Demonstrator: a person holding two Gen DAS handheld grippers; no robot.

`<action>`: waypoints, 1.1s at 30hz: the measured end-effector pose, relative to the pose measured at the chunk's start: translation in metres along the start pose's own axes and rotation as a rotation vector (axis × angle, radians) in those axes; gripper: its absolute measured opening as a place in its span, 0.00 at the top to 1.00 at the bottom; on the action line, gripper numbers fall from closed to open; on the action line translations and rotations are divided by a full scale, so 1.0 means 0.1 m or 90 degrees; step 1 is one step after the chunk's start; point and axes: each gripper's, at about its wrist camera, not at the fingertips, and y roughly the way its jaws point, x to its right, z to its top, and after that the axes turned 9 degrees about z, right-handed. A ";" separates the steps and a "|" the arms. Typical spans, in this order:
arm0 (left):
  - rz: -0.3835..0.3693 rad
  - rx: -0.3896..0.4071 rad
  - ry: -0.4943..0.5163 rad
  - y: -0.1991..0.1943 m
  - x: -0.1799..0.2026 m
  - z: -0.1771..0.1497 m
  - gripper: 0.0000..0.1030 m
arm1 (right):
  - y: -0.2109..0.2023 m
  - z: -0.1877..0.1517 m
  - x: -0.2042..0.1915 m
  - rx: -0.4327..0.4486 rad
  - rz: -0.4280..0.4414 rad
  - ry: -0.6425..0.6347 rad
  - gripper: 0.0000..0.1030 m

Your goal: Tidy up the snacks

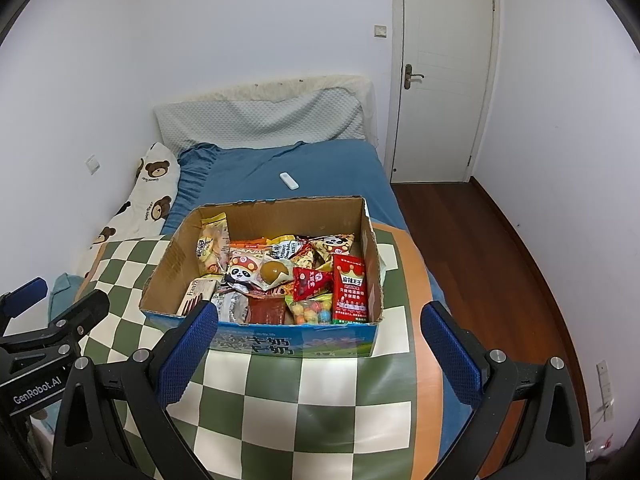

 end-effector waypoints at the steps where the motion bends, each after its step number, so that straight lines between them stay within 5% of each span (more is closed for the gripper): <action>1: 0.000 0.000 -0.001 0.00 0.00 0.00 0.01 | 0.00 0.00 0.00 0.000 0.000 0.002 0.00; 33: 0.004 0.009 -0.005 -0.04 0.02 0.00 0.01 | -0.02 0.05 -0.04 0.003 0.012 -0.007 0.00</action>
